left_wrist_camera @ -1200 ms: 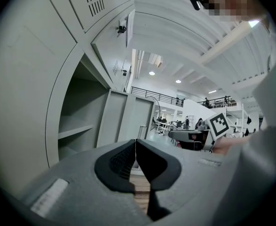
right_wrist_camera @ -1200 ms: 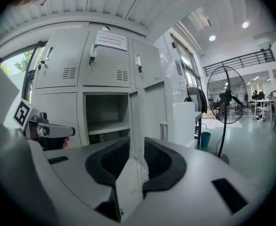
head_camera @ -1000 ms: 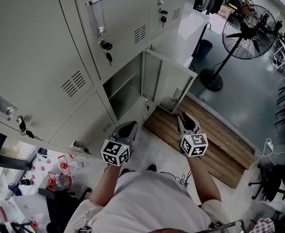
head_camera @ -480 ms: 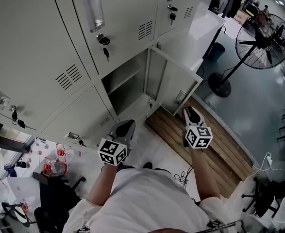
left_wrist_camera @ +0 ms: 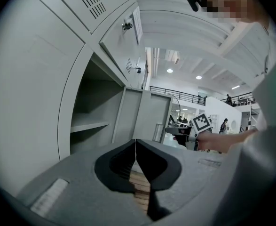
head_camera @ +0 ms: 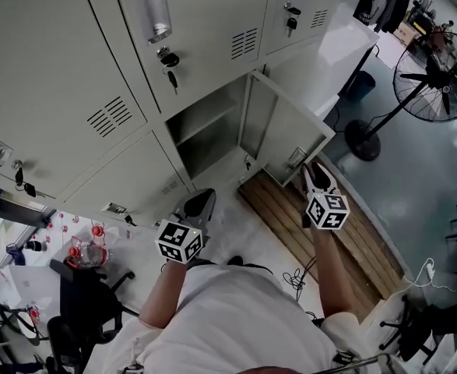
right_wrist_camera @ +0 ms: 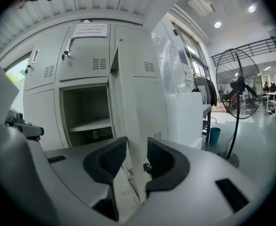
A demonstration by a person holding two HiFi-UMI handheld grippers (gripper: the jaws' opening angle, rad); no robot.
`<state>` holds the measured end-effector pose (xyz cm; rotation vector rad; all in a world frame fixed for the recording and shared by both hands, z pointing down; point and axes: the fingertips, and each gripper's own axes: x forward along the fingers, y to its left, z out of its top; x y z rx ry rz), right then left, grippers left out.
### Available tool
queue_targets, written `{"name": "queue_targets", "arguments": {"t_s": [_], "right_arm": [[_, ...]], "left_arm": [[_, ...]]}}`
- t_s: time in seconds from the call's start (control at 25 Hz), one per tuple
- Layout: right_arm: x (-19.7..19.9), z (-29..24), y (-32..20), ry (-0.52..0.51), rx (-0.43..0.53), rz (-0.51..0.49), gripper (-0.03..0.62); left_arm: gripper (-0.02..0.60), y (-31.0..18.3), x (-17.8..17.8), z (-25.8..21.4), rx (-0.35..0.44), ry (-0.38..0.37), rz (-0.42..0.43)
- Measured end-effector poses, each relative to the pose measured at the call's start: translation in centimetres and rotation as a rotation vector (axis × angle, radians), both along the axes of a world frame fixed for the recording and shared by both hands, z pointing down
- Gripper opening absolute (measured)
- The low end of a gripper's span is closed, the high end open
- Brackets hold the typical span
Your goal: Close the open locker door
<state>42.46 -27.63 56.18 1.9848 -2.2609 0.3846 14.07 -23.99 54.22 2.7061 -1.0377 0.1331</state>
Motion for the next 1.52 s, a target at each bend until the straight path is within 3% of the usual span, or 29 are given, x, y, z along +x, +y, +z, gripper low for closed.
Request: {"name": "queue_targets", "arguments": {"t_s": [0.52,0.88,1.52], "right_arm": [[-0.9,-0.1,-1.1,-0.005,-0.002,-0.025,0.124],[-2.3,-0.2,-0.3,-0.009,-0.005,-0.008,0.121],[-9.1,-2.0,2.1,0.048,0.047,-0.023,0.118]], "left_arm": [[0.015,-0.3,-1.2,-0.2,0.004,-0.002,-0.023],[0.015,-0.3,-2.1,-0.5,0.007,-0.008,0.016],[0.015,1.1,-5.6,-0.8,0.009,-0.022,0.077]]}}
